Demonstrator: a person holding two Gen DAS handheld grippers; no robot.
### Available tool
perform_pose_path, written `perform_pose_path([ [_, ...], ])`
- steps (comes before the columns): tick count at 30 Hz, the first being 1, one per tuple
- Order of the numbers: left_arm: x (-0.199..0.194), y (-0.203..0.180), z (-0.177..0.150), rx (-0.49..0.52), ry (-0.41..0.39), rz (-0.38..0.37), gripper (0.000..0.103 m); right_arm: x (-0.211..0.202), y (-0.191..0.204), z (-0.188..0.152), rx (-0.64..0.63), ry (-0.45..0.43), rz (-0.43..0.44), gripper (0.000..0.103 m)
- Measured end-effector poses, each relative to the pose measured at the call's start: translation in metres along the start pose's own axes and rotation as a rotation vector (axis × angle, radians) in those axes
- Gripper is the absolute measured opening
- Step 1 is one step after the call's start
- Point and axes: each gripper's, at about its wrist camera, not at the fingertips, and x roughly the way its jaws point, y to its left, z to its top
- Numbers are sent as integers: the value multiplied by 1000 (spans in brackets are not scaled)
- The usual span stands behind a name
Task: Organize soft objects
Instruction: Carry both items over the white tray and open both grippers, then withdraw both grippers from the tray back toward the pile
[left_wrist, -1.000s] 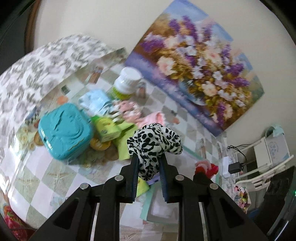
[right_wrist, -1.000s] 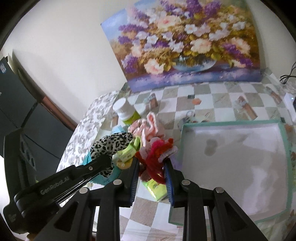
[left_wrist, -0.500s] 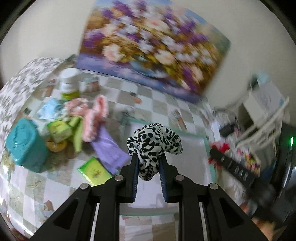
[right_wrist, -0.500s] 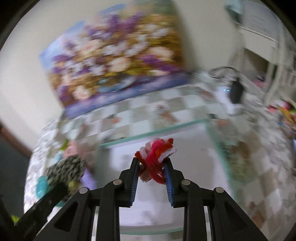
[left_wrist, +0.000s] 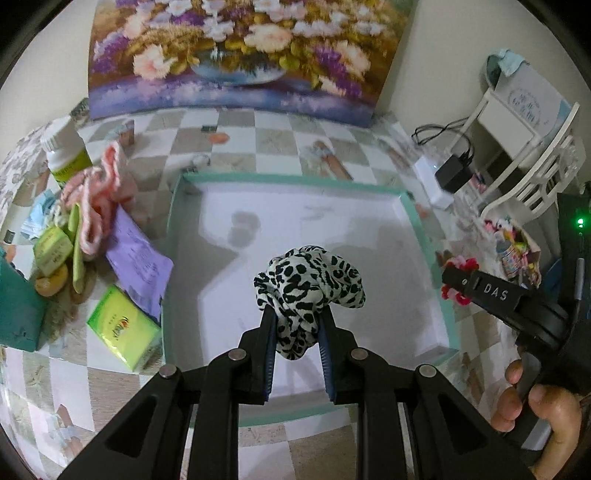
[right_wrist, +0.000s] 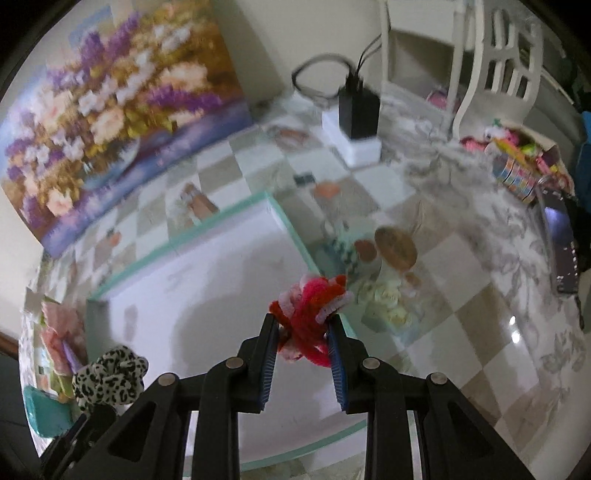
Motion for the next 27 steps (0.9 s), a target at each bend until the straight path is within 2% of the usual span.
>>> perform_pose_path([
  [6,21,7,-5,-42,93,2,24,27,13,-16,-51,93,-14,29],
  [8,24,9,-6,-50,106,4,31,30,14,-20,-51,108,-11,29],
  [10,23,9,-6,-54,107,5,36,30,13,-22,-47,114,-9,34],
  [12,23,9,-6,-58,110,7,39,30,13,-21,-42,115,-11,55],
  [13,23,10,-6,-60,112,4,40,28,13,-22,-39,113,-13,59],
  [16,21,11,-5,-68,109,0,42,25,13,-21,-37,105,-17,60],
  [18,18,13,-3,-76,98,2,51,23,14,-20,-39,101,-23,63],
  [19,15,14,-2,-81,86,3,59,22,15,-19,-43,99,-27,64],
  [22,7,17,3,-89,56,5,69,21,20,-19,-65,97,-29,69],
  [23,5,18,4,-95,45,8,78,20,22,-20,-72,94,-29,73],
  [24,3,20,5,-102,33,15,81,19,24,-20,-82,88,-31,77],
  [25,0,22,6,-108,23,22,84,17,26,-20,-88,82,-33,79],
  [27,-3,26,8,-117,9,44,86,14,28,-20,-95,60,-37,93],
])
